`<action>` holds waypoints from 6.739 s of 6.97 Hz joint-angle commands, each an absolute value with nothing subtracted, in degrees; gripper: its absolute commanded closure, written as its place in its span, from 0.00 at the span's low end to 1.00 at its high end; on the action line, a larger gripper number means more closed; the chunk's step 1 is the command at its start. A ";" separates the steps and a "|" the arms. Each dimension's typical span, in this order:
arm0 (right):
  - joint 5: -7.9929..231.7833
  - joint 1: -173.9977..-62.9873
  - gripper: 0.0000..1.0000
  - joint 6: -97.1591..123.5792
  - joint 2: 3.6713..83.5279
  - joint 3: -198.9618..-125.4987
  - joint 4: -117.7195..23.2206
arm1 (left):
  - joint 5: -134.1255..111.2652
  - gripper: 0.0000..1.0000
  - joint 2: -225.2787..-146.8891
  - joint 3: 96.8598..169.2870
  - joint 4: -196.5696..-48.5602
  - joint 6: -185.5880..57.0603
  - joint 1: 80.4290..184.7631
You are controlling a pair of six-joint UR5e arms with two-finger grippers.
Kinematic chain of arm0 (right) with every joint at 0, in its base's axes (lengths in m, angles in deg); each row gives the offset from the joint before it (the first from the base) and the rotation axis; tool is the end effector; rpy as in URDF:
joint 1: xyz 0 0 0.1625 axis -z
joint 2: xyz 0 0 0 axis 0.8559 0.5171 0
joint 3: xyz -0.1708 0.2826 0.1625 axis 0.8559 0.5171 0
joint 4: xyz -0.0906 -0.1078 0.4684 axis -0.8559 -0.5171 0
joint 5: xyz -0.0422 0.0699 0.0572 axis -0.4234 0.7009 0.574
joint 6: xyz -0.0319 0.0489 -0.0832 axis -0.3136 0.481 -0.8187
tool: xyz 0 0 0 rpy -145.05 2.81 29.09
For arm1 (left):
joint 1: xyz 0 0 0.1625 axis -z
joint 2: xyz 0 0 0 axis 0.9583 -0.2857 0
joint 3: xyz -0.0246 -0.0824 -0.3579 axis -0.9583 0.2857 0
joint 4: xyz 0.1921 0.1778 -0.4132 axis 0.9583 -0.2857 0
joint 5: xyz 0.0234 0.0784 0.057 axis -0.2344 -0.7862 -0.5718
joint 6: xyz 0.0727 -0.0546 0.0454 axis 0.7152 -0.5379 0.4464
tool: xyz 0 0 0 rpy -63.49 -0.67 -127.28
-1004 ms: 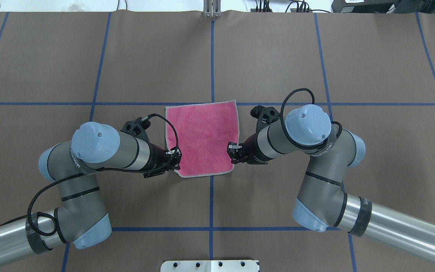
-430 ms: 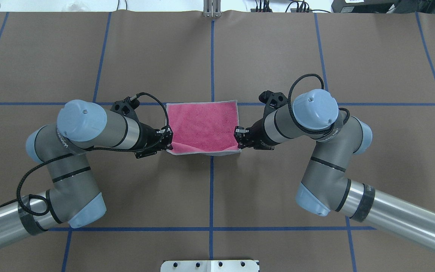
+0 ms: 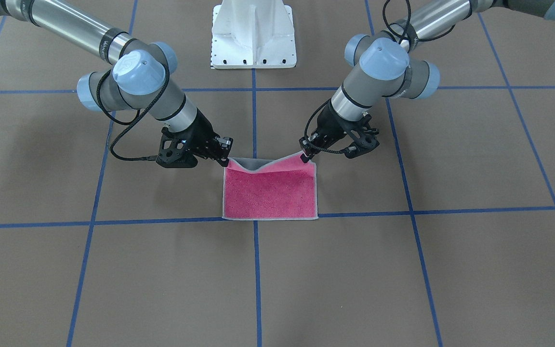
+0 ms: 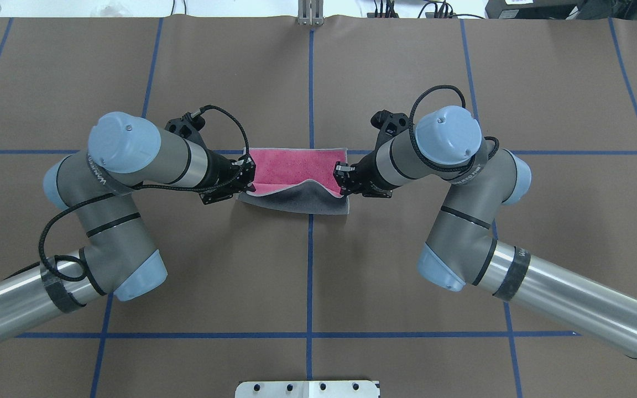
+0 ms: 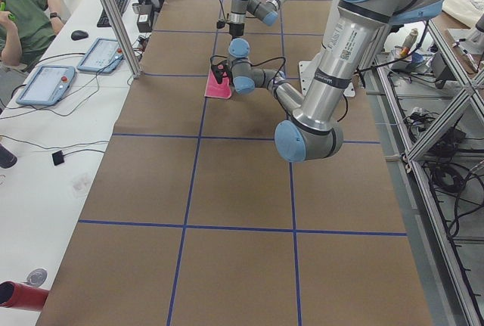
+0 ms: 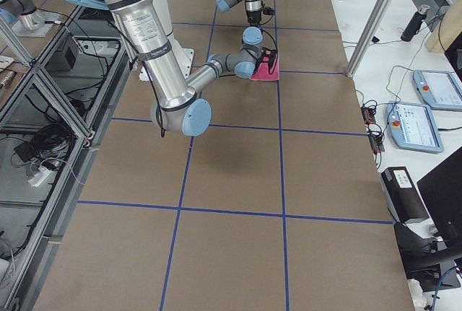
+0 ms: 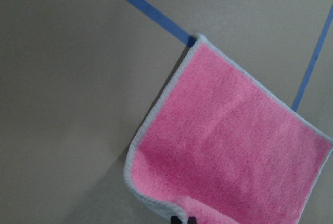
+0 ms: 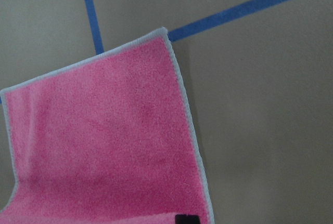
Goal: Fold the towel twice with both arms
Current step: 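Lift the near corners with both grippers and fold them over the far edge, then lay the folded edge down with both grippers and open them, then raise the left gripper away while the right gripper moves to the strip's end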
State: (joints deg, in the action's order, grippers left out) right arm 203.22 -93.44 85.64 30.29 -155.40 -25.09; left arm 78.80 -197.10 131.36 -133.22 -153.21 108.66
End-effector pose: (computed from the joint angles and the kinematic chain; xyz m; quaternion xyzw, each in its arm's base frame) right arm -0.5562 -0.4944 0.1859 -0.0085 -0.5544 0.1292 0.8221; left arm 0.5340 -0.4947 0.1904 -0.0536 0.5606 -0.2449 0.7892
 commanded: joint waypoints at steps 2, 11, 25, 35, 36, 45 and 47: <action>202.61 -96.20 1.00 85.48 26.44 -151.16 -25.08 | 78.75 1.00 -199.62 126.66 -133.38 -153.16 111.09; 202.60 -98.94 1.00 85.83 20.46 -144.19 -24.99 | 78.92 1.00 -203.14 121.38 -133.46 -151.40 113.13; 206.04 -97.97 1.00 88.82 24.95 -147.82 -24.99 | 85.60 1.00 -200.85 122.88 -133.28 -151.22 113.30; 205.50 -98.06 0.98 88.73 24.77 -146.84 -24.91 | 83.32 0.68 -203.58 119.18 -133.55 -151.66 114.53; 205.50 -98.06 0.48 88.90 24.77 -146.84 -24.91 | 83.32 0.01 -203.93 119.18 -133.46 -151.75 114.53; 205.68 -97.63 0.02 104.00 25.21 -148.87 -26.30 | 86.02 0.00 -204.37 119.89 -133.11 -150.88 119.18; 205.07 -94.91 0.02 104.11 25.74 -147.99 -27.80 | 92.61 0.00 -204.20 119.89 -133.02 -150.70 122.70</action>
